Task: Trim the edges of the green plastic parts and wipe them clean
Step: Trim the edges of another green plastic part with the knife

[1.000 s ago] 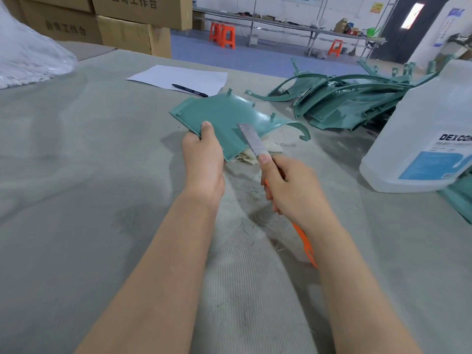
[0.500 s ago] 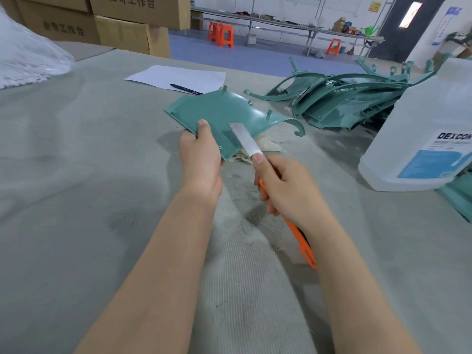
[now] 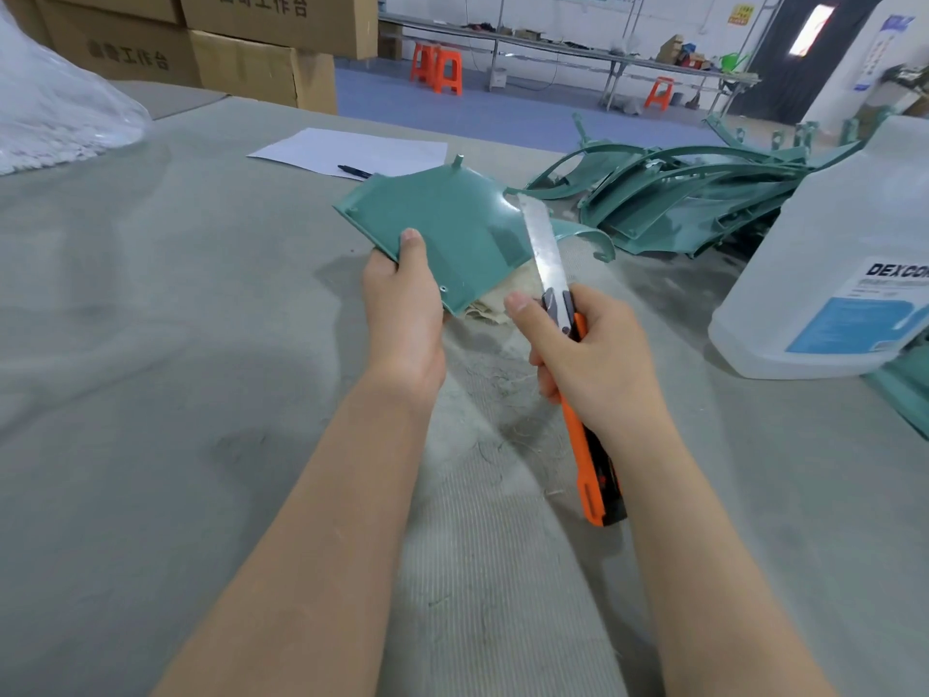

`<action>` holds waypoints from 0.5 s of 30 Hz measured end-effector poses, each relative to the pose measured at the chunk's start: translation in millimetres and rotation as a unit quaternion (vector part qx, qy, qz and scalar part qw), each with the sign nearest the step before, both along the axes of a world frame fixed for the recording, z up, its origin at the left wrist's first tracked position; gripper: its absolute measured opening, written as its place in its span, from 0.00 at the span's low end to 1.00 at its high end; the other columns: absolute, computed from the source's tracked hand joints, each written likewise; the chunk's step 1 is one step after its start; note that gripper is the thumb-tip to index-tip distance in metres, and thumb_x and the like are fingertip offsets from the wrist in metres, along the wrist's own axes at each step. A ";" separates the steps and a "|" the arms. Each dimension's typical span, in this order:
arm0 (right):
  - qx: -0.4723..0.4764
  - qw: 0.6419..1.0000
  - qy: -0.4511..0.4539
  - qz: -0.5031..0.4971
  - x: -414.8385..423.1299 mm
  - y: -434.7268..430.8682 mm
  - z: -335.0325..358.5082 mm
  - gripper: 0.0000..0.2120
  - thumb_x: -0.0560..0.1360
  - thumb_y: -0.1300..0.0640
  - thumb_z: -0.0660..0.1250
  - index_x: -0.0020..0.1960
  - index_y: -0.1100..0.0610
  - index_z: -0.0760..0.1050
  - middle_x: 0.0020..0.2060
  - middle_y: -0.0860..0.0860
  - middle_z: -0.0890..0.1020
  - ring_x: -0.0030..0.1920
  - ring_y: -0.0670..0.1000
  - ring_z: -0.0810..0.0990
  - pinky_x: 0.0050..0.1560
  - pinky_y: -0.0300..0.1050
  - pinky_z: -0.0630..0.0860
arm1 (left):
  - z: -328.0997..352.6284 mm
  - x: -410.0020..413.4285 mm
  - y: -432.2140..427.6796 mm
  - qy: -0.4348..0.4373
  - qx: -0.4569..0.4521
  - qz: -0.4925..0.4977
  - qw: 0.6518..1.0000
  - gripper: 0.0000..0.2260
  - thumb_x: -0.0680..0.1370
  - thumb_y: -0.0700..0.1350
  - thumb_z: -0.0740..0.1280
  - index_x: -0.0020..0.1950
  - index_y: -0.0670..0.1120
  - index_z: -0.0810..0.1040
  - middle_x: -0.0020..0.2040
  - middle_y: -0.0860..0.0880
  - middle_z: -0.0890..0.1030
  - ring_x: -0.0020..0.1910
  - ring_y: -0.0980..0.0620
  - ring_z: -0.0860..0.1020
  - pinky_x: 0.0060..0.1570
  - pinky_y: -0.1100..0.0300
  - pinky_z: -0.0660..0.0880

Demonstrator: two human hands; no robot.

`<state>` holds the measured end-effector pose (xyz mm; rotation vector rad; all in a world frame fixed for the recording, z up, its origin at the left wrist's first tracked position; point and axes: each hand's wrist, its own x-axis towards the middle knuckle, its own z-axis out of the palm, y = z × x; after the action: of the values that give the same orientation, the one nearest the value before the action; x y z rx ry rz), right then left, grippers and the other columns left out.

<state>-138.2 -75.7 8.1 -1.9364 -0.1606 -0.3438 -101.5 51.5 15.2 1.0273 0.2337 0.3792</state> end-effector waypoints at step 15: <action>-0.044 0.998 0.033 0.022 0.1 5.1 -2.7 0.21 0.82 0.44 0.55 0.38 0.56 0.74 0.25 0.49 0.76 0.22 0.48 0.74 0.26 0.42 0.71 | 1.3 -2.2 0.0 0.001 -0.141 -0.056 0.988 0.09 0.83 0.42 0.58 0.55 0.42 0.76 0.45 0.47 0.82 0.40 0.53 0.82 0.39 0.61 0.80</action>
<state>-138.1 -70.6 5.4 -2.0257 -0.1784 -0.2473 -103.7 51.5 16.5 0.7583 0.2226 0.2348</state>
